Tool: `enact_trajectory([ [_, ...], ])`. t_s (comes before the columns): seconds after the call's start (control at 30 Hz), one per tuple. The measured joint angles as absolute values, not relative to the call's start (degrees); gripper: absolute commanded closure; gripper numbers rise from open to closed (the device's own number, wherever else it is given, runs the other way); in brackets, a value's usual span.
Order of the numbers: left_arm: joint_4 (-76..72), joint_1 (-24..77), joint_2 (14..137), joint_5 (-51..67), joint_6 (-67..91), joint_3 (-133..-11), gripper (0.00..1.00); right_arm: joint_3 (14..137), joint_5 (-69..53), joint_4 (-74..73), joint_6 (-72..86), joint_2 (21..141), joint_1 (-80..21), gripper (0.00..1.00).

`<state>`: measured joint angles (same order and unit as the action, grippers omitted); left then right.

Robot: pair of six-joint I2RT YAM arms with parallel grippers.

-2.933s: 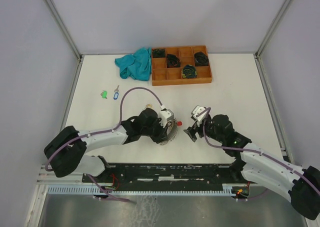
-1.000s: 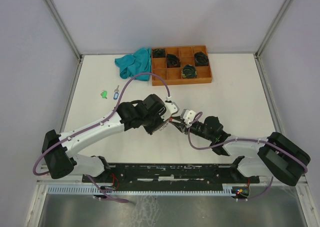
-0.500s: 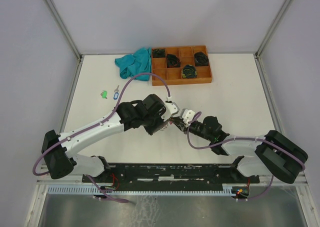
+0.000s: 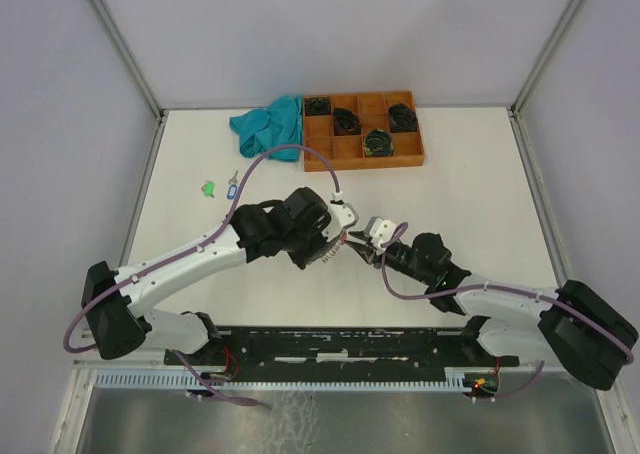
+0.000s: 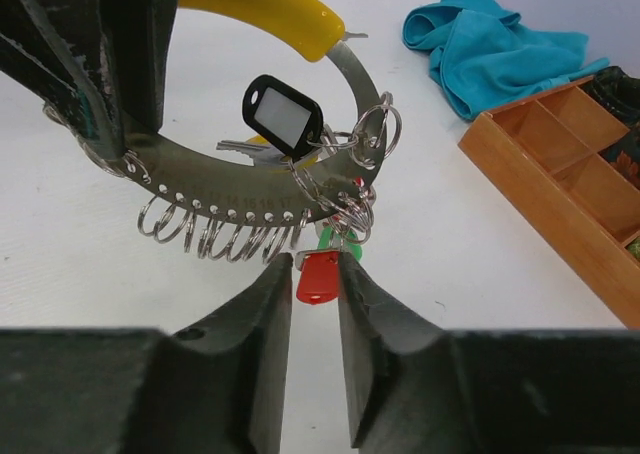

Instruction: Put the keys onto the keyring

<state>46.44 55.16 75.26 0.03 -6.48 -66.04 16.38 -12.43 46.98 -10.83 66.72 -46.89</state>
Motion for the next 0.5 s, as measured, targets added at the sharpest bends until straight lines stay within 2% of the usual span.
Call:
enact_trajectory([
  [0.07,46.41,55.16,75.26,-0.03,-6.48,-66.02,0.97,16.36,-12.51,44.53,-11.22,64.71,-46.89,0.54],
  [0.3,46.37,55.16,75.26,0.36,-6.48,-65.54,0.97,16.62,-13.13,39.94,-13.15,57.14,-46.89,0.43],
  [0.5,46.11,55.16,75.26,1.39,-6.48,-65.28,0.97,18.98,-15.22,39.79,-13.91,61.45,-46.89,0.42],
])
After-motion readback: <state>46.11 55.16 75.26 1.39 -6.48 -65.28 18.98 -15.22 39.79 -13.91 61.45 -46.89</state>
